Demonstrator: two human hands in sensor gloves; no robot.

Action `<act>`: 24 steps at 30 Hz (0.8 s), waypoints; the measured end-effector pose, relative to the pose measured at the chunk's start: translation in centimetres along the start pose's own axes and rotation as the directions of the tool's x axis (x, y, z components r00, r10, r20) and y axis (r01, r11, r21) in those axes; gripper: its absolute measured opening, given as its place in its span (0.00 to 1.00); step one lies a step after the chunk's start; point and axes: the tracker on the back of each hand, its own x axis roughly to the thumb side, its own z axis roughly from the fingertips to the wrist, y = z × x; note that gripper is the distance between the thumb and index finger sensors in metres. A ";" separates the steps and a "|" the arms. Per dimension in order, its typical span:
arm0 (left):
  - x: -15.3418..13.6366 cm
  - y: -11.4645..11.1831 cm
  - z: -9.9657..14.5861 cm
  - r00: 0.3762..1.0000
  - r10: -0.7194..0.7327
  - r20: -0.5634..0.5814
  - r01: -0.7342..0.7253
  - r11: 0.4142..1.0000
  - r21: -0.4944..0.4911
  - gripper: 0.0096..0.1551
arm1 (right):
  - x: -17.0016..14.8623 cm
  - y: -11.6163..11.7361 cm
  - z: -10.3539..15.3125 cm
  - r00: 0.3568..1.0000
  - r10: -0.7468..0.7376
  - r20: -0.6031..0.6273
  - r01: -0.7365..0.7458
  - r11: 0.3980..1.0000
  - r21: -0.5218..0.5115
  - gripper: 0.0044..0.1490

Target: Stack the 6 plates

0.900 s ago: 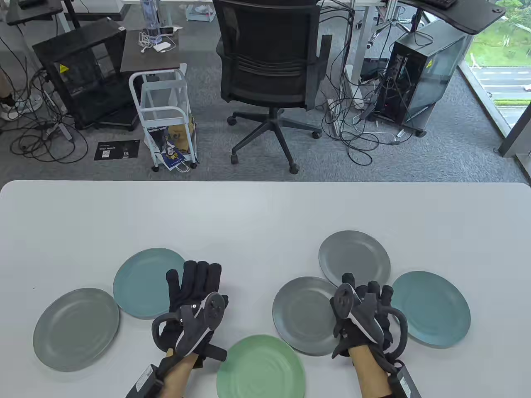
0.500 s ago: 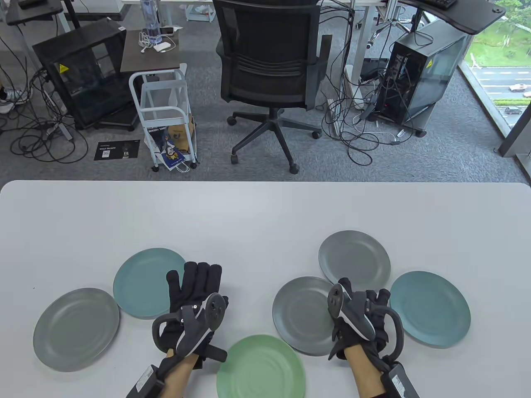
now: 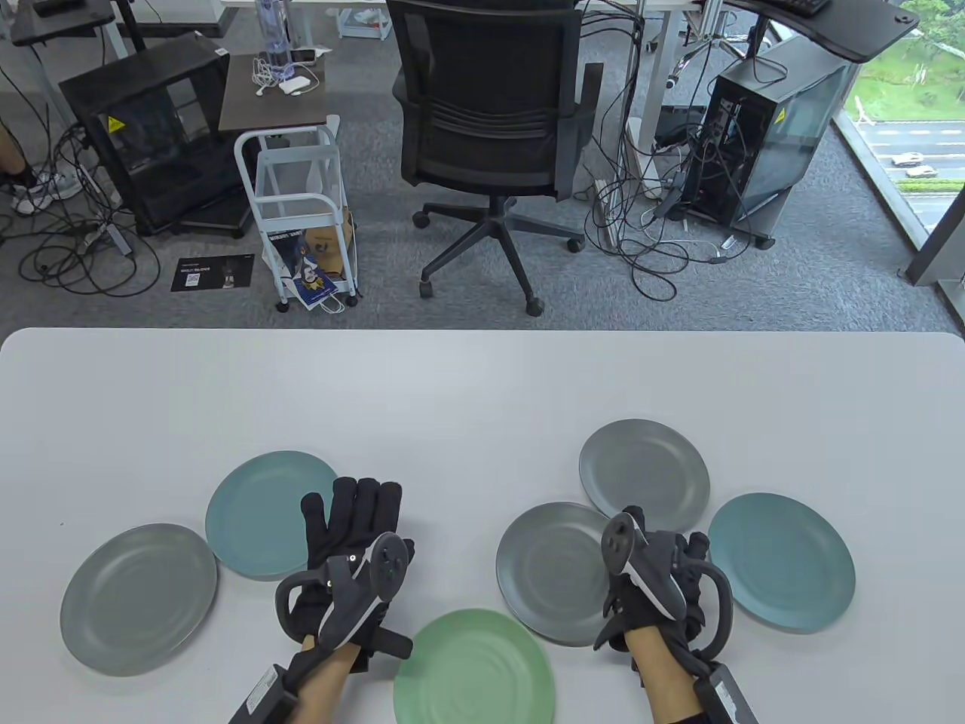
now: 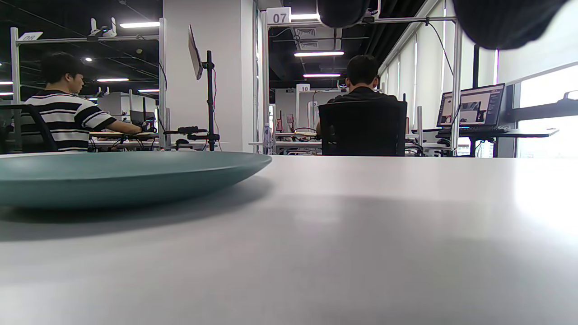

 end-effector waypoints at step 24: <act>-0.9 0.0 -0.3 0.999 0.046 -0.028 -0.046 0.999 -0.023 0.48 | -2.5 -1.8 0.2 0.869 -0.486 0.092 0.495 0.854 -0.162 0.29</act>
